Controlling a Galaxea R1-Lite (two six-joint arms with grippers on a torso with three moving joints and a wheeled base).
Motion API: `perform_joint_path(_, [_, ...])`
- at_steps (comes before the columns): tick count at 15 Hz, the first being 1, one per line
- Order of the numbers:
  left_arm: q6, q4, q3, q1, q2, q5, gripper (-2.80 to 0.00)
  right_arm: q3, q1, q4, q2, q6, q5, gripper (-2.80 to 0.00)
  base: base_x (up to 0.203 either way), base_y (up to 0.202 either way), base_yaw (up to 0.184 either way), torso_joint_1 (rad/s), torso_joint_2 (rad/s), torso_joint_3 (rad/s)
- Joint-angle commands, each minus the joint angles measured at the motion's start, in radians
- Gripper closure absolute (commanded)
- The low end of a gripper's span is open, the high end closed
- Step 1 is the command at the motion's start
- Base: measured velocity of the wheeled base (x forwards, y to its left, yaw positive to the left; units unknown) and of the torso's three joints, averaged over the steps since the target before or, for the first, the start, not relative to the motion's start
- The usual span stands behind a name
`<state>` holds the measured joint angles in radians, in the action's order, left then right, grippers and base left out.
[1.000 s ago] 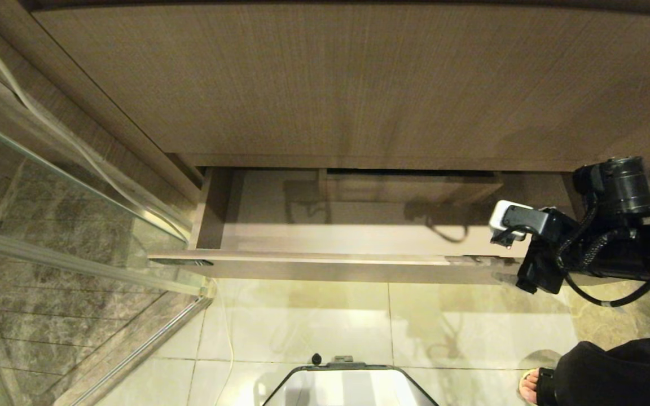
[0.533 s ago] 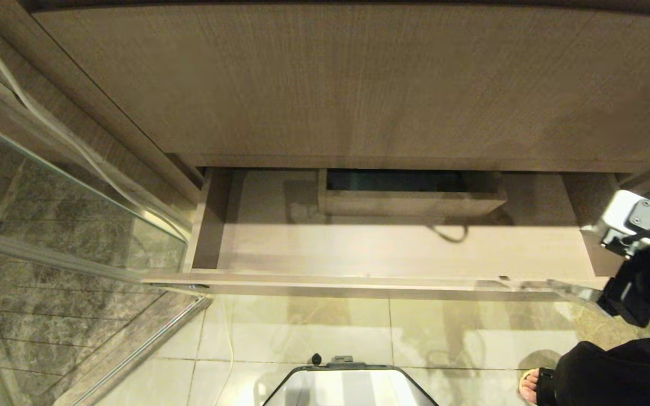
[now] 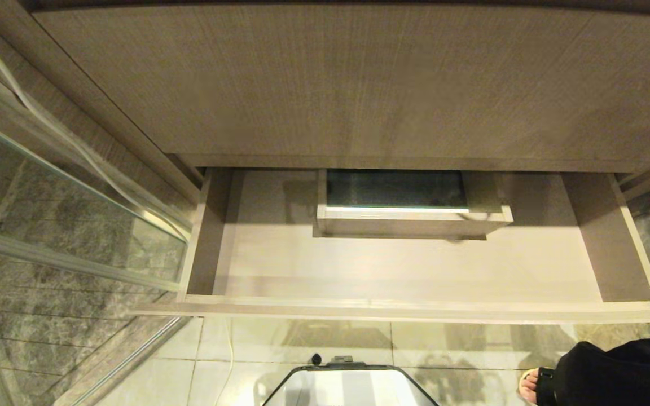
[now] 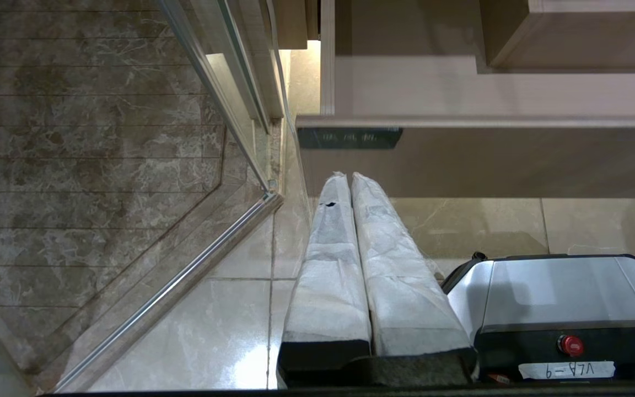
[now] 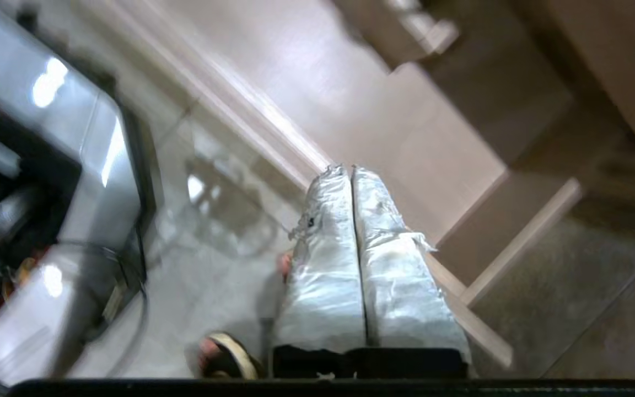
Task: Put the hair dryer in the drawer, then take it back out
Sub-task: Pick up the hairdryer
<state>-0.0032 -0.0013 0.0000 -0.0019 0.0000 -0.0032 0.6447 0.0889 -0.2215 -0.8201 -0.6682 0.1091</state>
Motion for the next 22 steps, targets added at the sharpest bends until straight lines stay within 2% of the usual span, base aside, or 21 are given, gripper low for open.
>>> perform_joint_path(1, [0.0,0.0,0.0,0.0,0.0,0.0,0.0,0.02,-0.002,-0.018,0.146,0.141,0.001,0.0,0.0,0.0,0.0,0.0,0.0,0.0])
perform_joint_path(3, [-0.001,0.0,0.0,0.0,0.0,0.0,0.0,0.029,-0.02,-0.029,0.195,0.243,-0.001,0.0,0.0,0.0,0.0,0.0,0.0,0.0])
perform_joint_path(6, [0.0,0.0,0.0,0.0,0.0,0.0,0.0,0.08,-0.057,-0.107,0.29,0.287,-0.025,0.0,0.0,0.0,0.0,0.0,0.0,0.0])
perform_joint_path(9, [0.0,0.0,0.0,0.0,0.0,0.0,0.0,0.146,-0.063,-0.175,0.368,0.292,-0.165,0.0,0.0,0.0,0.0,0.0,0.0,0.0])
perform_joint_path(11, [0.0,0.0,0.0,0.0,0.0,0.0,0.0,0.196,-0.065,-0.178,0.368,0.296,-0.218,0.0,0.0,0.0,0.0,0.0,0.0,0.0])
perform_joint_path(14, [0.0,0.0,0.001,0.0,0.0,0.0,0.0,0.228,-0.063,-0.172,0.351,0.365,-0.222,0.0,0.0,0.0,0.0,0.0,0.0,0.0])
perform_joint_path(22, [0.0,0.0,0.0,0.0,0.0,0.0,0.0,0.297,-0.049,-0.181,0.328,0.44,-0.217,0.0,0.0,0.0,0.0,0.0,0.0,0.0])
